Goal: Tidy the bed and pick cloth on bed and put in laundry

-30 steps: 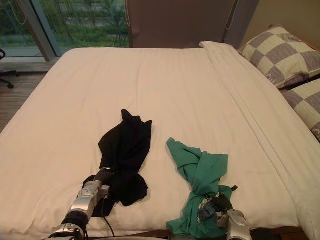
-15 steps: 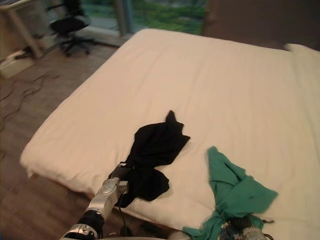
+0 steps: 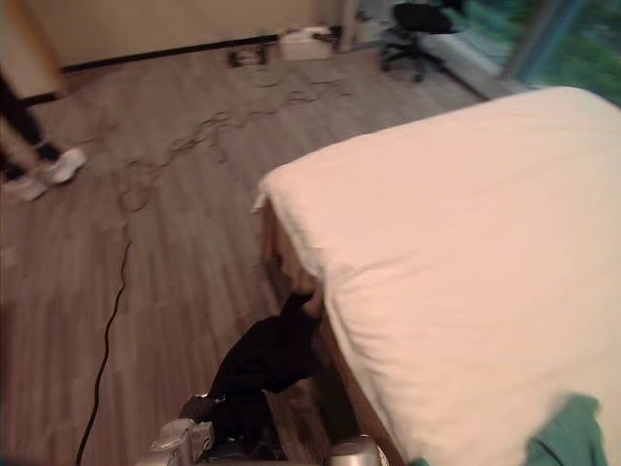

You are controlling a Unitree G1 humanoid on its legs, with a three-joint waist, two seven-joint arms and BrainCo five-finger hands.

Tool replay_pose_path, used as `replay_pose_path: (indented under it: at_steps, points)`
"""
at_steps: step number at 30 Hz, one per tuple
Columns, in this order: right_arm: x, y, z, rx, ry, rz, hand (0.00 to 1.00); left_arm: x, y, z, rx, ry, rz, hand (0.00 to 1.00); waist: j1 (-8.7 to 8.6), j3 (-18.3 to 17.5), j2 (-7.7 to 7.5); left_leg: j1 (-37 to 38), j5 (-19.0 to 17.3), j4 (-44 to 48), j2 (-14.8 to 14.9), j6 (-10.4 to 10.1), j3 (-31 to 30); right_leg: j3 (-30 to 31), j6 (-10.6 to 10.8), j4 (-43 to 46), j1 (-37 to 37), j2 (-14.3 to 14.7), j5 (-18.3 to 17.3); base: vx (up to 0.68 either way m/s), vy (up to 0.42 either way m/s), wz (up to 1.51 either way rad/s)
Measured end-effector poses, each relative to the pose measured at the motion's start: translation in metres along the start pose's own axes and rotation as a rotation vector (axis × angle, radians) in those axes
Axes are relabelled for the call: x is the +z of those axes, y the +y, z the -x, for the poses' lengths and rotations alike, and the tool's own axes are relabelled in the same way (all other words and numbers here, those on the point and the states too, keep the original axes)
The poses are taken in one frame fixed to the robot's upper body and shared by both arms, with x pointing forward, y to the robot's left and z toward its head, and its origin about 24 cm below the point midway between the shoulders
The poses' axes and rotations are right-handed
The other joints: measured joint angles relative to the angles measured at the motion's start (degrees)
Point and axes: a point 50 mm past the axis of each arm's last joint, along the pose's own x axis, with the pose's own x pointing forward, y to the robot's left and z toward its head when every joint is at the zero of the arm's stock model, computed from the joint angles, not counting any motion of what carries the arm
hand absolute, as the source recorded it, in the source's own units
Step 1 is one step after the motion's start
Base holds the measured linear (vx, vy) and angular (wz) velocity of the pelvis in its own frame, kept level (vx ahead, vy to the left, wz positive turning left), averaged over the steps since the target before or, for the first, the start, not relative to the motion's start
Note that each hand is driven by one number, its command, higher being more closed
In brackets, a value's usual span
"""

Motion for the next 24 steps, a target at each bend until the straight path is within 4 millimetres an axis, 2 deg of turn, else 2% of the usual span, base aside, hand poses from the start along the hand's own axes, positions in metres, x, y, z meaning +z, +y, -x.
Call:
replay_pose_path:
  at_steps: [2, 5, 6, 7, 8, 9, 10, 11, 14, 17, 22, 23, 24]
  points:
    - [-0.029, 0.0, 0.007, 0.002, 0.087, 0.009, 1.0, -0.005, 0.001, 0.0, 0.004, 0.027, -0.004, 1.0, -0.59, -0.1, -0.18, 1.39, 1.91, -2.64, -1.64, -1.51, -6.11, 13.11, 0.72, 2.83, -1.32, 4.59, -0.54, -0.01, -0.055, 1.54]
    - [-0.061, 0.002, 0.017, 0.018, 0.181, 0.023, 1.0, -0.008, 0.007, 0.002, 0.009, 0.024, -0.02, 1.0, -0.08, -0.7, -1.59, 3.16, 5.2, -7.06, -4.71, -2.46, -12.08, 22.21, 0.67, 1.53, -1.2, 7.14, -0.52, -0.01, -0.08, 1.13]
    - [-0.064, 0.003, 0.018, 0.024, 0.194, 0.024, 1.0, -0.008, 0.009, 0.003, 0.014, 0.022, -0.019, 1.0, -0.1, -0.89, -1.91, 3.23, 6.13, -7.79, -5.23, -2.13, -12.99, 24.29, 0.64, 0.45, -1.16, 7.66, -0.53, 0.02, -0.079, 0.87]
    - [-0.072, 0.006, 0.02, 0.038, 0.224, 0.021, 1.0, -0.008, 0.009, 0.004, 0.019, 0.02, -0.018, 1.0, -0.13, -0.94, -2.05, 2.87, 7.13, -7.77, -5.59, -1.24, -15.17, 27.64, -0.09, -0.77, -0.79, 9.42, -0.52, 0.02, -0.14, 0.88]
    - [-0.083, 0.01, 0.025, 0.055, 0.262, 0.024, 1.0, -0.008, 0.01, 0.004, 0.018, 0.023, -0.045, 1.0, 0.14, -1.03, -2.21, 2.81, 7.67, -7.79, -5.82, -1.23, -17.21, 30.99, -0.34, -1.69, 0.09, 11.34, -0.67, 0.02, -0.156, 0.88]
    - [-0.089, 0.011, 0.028, 0.063, 0.281, 0.019, 1.0, -0.007, 0.011, 0.004, 0.018, 0.024, -0.056, 1.0, 0.44, -1.04, -2.23, 2.88, 7.91, -7.81, -6.05, -1.26, -18.14, 32.03, -0.48, -1.7, 0.29, 11.89, -0.7, 0.01, -0.165, 0.78]
    - [-0.101, 0.012, 0.033, 0.084, 0.321, 0.013, 1.0, -0.006, 0.01, 0.004, 0.012, 0.022, -0.077, 1.0, 1.53, -1.27, -2.72, 3.28, 8.22, -7.85, -6.39, -1.15, -19.16, 31.39, -1.04, -1.65, 1.05, 11.91, -0.57, -0.02, -0.107, 0.57]
    - [-0.11, 0.013, 0.038, 0.11, 0.364, 0.031, 1.0, -0.006, 0.011, 0.005, 0.015, 0.017, -0.073, 1.0, 2.47, -1.36, -2.81, 3.49, 8.34, -7.87, -6.58, -1.19, -19.88, 29.08, -1.69, -1.65, 1.87, 11.34, -0.58, -0.02, -0.092, 0.5]
    - [-0.118, 0.017, 0.041, 0.154, 0.444, 0.052, 1.0, -0.009, 0.016, 0.006, 0.041, 0.035, -0.033, 1.0, 3.51, -1.9, -3.22, 2.95, 7.95, -7.89, -6.61, -0.67, -19.02, 25.72, -1.85, -1.85, 2.05, 10.56, -0.55, -0.01, -0.056, 0.38]
    - [-0.126, 0.015, 0.045, 0.15, 0.516, 0.039, 1.0, -0.012, 0.017, 0.007, 0.052, 0.039, -0.005, 1.0, 5.02, -2.58, -3.14, 3.12, 8.0, -7.9, -6.86, -0.66, -18.27, 25.26, -1.93, -2.57, 2.93, 10.27, -0.39, 0.02, -0.013, 0.16]
    - [-0.127, 0.009, 0.046, 0.136, 0.535, 0.045, 1.0, -0.015, 0.016, 0.007, 0.049, 0.047, -0.008, 1.0, 4.97, -3.4, -2.9, 3.4, 9.78, -7.87, -7.85, 0.86, -19.52, 25.51, -1.44, -2.45, 3.02, 9.78, -0.56, 0.04, -0.016, 0.09]
    - [-0.11, -0.012, 0.038, 0.122, 0.498, 0.093, 1.0, -0.025, 0.016, 0.009, 0.044, 0.085, -0.043, 1.0, 4.26, -6.27, -1.83, 3.73, 7.18, -7.9, -7.38, -1.79, -17.32, 30.34, 0.01, -5.52, 3.63, 8.56, 2.28, 0.0, -0.007, 0.04]
    - [-0.11, -0.012, 0.038, 0.122, 0.498, 0.093, 1.0, -0.025, 0.016, 0.009, 0.044, 0.085, -0.043, 1.0, 4.26, -6.27, -1.83, 3.73, 7.18, -7.9, -7.38, -1.79, -17.32, 30.34, 0.01, -5.52, 3.63, 8.56, 2.28, 0.0, 0.0, 0.0]
